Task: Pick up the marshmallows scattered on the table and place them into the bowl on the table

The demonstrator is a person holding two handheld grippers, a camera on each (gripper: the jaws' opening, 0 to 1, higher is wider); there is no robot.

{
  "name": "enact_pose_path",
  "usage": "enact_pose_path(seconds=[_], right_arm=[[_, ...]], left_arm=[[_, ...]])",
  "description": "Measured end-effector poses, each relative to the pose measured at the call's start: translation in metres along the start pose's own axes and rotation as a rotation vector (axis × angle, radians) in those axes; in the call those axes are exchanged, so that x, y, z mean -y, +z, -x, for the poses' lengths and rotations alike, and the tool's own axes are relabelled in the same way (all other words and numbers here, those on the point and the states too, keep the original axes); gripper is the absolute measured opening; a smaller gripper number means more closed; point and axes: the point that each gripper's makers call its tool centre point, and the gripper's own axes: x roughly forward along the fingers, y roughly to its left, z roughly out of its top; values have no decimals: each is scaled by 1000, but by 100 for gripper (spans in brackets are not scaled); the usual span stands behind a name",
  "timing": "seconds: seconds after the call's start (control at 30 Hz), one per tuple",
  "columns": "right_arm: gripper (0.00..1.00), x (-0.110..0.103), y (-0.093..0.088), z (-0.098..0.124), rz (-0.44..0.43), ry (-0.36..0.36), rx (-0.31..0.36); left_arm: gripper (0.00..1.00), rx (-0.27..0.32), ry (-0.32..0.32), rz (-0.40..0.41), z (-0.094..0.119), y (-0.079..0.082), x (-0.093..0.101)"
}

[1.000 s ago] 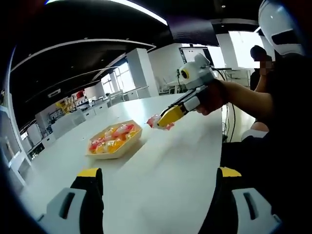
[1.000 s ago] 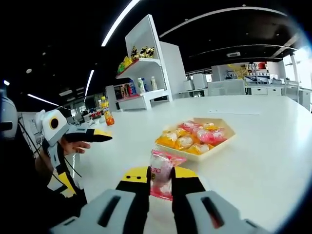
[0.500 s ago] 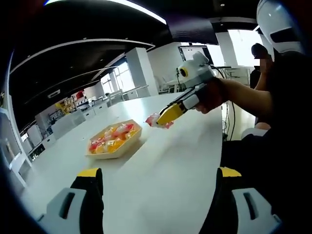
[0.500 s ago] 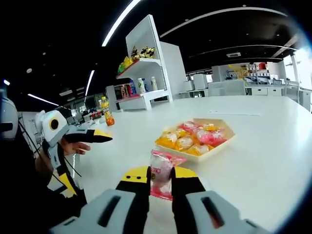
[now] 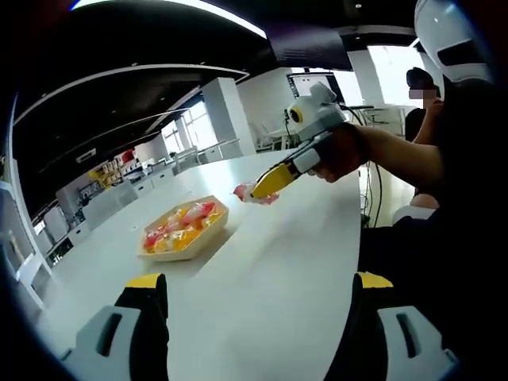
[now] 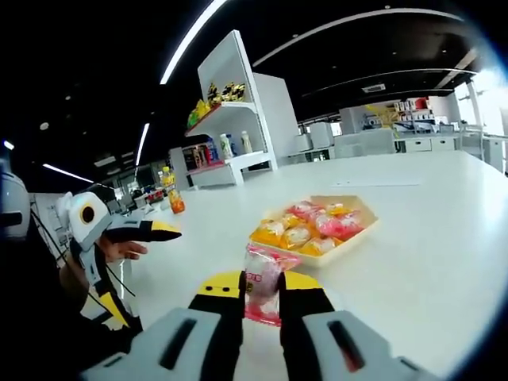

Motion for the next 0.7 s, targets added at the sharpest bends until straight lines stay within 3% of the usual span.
enact_pose_path(seconds=[0.7], right_arm=[[14, 5, 15, -5, 16, -3, 17]], left_arm=[[95, -8, 5, -5, 3, -3, -3]])
